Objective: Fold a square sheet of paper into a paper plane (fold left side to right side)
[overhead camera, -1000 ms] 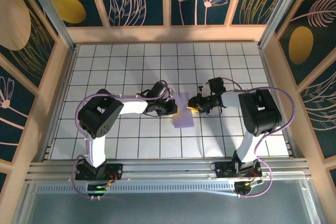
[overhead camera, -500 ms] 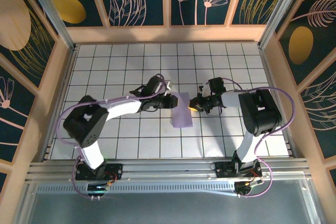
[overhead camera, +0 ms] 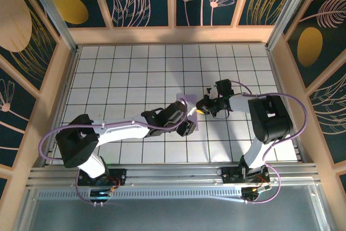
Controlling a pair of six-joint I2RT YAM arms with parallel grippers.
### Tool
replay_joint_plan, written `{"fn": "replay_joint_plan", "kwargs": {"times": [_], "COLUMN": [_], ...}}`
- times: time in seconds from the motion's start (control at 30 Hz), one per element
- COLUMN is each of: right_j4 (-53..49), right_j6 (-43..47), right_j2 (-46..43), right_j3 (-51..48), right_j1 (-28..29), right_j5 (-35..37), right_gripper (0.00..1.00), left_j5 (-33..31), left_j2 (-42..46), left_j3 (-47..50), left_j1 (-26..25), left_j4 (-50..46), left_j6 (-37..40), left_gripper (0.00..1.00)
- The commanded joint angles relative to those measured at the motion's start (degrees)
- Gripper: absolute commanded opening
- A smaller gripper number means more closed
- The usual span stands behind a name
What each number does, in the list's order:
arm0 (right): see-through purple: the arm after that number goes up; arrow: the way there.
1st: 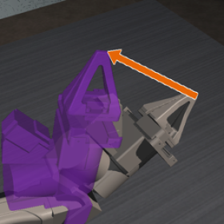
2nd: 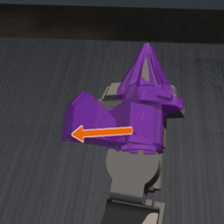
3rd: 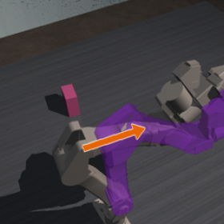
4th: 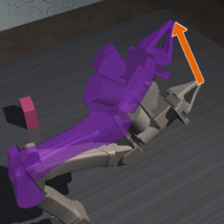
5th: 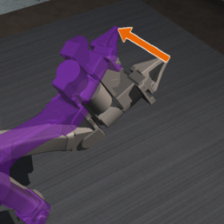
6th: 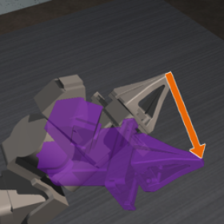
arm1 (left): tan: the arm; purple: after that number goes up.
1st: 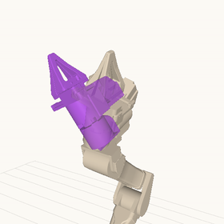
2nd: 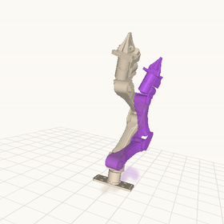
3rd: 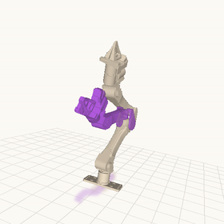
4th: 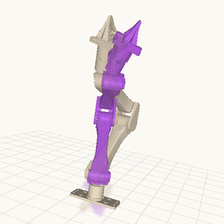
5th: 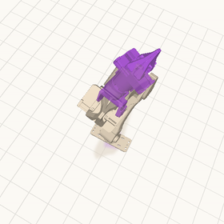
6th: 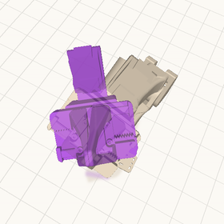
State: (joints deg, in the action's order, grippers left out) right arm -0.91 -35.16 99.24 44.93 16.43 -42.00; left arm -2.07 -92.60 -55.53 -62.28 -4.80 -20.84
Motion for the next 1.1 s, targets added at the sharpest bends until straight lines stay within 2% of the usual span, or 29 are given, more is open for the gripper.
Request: {"fn": "replay_joint_plan", "kwargs": {"times": [0.0, 0.2, 0.3, 0.57, 0.67, 0.9, 1.07], "right_j4": [-1.3, -1.4, -1.5, -1.7, -1.9, -2.5, -3.2], "right_j6": [-0.9, -1.0, -1.0, -0.7, -0.6, -0.1, 0.5], "right_j2": [-1.7, -1.6, -1.5, -1.3, -1.2, -1.1, -1.2], "right_j3": [-0.7, -0.6, -0.6, -0.5, -0.5, -0.1, 0.7], "right_j1": [-0.2, 0.1, 0.2, 0.3, 0.3, 0.2, 0.2], "right_j5": [0.6, 0.8, 0.9, 1.0, 1.2, 2.1, 2.6], "right_gripper": [0.0, 0.0, 0.0, 0.0, 0.0, 0.0, 0.0], "left_j5": [-8.8, -14.6, -17.6, -23.2, -22.3, -20.4, -20.4], "left_j2": [-3.6, -10.4, -13.1, -17.6, -18.1, -17.3, -16.0], "left_j3": [-3.8, -8.9, -11.5, -16.0, -16.3, -15.3, -14.7], "left_j1": [-3.1, -6.2, -6.7, -6.8, -6.8, -6.8, -6.8], "left_j4": [-4.8, -7.6, -9.1, -11.1, -11.0, -10.3, -9.7], "left_j6": [4.4, 5.8, 6.2, 6.6, 6.4, 5.5, 5.0], "left_gripper": [0.55, 0.63, 0.72, 0.74, 0.68, 0.35, 0.22]}}
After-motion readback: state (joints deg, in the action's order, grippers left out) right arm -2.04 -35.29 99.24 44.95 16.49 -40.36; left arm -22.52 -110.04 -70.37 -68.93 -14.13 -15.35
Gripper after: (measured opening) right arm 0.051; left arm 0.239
